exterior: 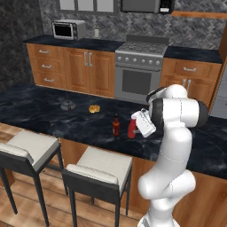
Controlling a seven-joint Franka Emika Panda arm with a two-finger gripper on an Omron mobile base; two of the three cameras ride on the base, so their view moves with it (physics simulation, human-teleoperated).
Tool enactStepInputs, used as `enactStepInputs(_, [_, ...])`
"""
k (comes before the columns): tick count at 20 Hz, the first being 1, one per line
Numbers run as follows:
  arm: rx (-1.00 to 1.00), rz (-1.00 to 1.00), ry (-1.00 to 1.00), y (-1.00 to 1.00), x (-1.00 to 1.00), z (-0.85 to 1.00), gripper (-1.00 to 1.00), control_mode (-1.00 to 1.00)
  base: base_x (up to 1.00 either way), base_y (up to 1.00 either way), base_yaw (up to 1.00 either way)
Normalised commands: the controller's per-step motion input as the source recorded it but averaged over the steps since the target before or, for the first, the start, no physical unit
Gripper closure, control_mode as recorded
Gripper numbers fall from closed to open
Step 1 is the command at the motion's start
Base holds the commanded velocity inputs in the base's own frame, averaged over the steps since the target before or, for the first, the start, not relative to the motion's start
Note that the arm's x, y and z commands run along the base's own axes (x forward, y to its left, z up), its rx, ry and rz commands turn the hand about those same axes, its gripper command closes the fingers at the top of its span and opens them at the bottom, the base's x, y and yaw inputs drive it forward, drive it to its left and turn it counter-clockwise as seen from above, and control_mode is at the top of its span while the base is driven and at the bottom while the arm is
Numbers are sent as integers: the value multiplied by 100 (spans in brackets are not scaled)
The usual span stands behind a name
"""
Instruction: Move the condiment bottle and ketchup from the cabinet to the dining counter.
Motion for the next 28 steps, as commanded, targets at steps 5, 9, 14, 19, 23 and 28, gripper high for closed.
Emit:
enactStepInputs(5, [0, 0, -1, 2, 25, -16, 100, -100, 0, 0, 0])
enactStepInputs(9, [0, 0, 0, 0, 28, -17, 100, -100, 0, 0, 0])
enactStepInputs(14, [0, 0, -2, 0, 22, -19, 100, -100, 0, 0, 0])
enactStepInputs(19, [-1, 0, -5, 1, 16, -21, 100, -100, 0, 0, 0])
enactStepInputs(23, [-4, 0, -7, 5, 17, -20, 100, -100, 0, 0, 0])
enactStepInputs(28, [-3, 0, -6, 2, 5, -23, 100, -100, 0, 0, 0])
